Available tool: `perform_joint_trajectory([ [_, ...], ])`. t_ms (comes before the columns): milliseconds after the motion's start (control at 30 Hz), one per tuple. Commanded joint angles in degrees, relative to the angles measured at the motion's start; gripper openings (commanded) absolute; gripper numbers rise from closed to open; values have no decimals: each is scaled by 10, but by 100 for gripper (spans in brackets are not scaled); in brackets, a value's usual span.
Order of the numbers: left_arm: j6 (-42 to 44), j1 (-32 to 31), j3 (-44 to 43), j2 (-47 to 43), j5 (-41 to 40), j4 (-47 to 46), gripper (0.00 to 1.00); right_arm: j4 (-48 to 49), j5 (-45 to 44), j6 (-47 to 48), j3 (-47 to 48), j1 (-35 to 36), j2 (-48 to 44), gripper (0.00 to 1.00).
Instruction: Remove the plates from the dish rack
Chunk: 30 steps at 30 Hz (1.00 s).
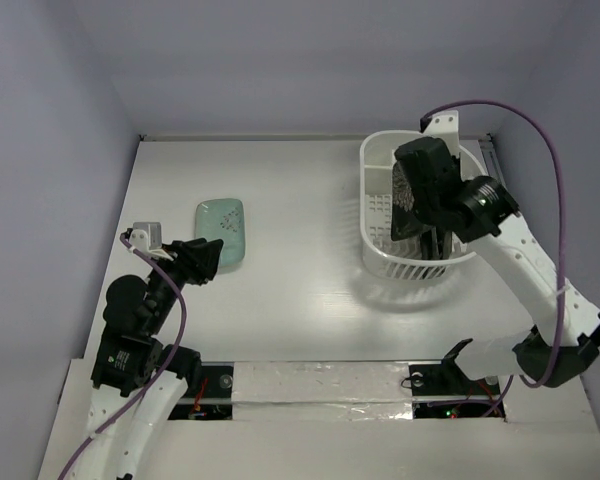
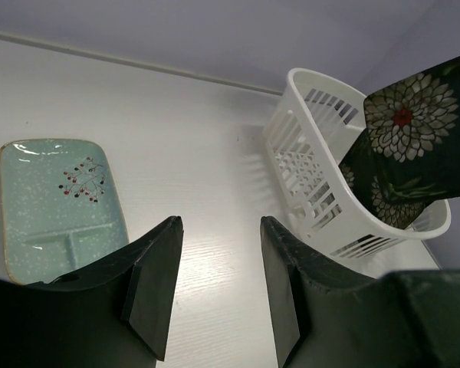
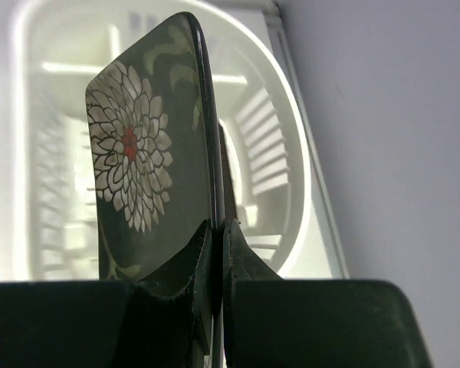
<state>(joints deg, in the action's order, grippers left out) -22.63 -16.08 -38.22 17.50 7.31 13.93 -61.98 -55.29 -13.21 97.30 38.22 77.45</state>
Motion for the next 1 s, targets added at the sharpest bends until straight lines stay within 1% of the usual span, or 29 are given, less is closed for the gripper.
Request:
perform_joint_trajectory([
  [0, -1, -3, 3, 8, 6, -33, 42, 106, -19, 0, 50, 24, -54, 0],
  [100, -1, -3, 3, 10, 4, -33, 42, 149, 11, -2, 39, 35, -77, 0],
  [167, -2, -3, 4, 10, 3, -33, 42, 184, 60, -5, 12, 41, -91, 0],
  [200, -2, -3, 4, 10, 3, -34, 42, 221, 78, -12, 2, 41, -101, 0],
  [267, -2, -3, 4, 12, 2, -33, 42, 267, 152, -19, -39, 50, -107, 0],
  [300, -2, -3, 4, 12, 2, -34, 42, 310, 177, -28, -52, 59, -104, 0],
  [333, -2, 3, 4, 13, 3, -34, 42, 328, 220, -35, -61, 70, -98, 0],
  [400, -2, 3, 4, 16, 3, -34, 42, 371, 236, -57, -82, 84, -79, 0],
  [433, -2, 3, 4, 16, 3, -34, 42, 386, 285, -65, -87, 89, -58, 0],
  [467, -2, 3, 5, 17, 2, -34, 42, 422, 306, -73, -93, 94, -47, 0],
  [533, -3, 3, 5, 17, 2, -33, 42, 461, 354, -103, -119, 94, -17, 0],
  [567, -3, 3, 5, 18, 2, -33, 42, 497, 363, -116, -127, 94, -7, 0],
  [700, -3, 3, 5, 16, 2, -33, 42, 562, 367, -173, -165, 99, 36, 0],
  [800, -3, 3, 5, 18, 2, -34, 42, 592, 366, -196, -193, 99, 65, 0],
  [967, -2, 3, 5, 16, 4, -35, 42, 614, 358, -215, -231, 105, 102, 0],
])
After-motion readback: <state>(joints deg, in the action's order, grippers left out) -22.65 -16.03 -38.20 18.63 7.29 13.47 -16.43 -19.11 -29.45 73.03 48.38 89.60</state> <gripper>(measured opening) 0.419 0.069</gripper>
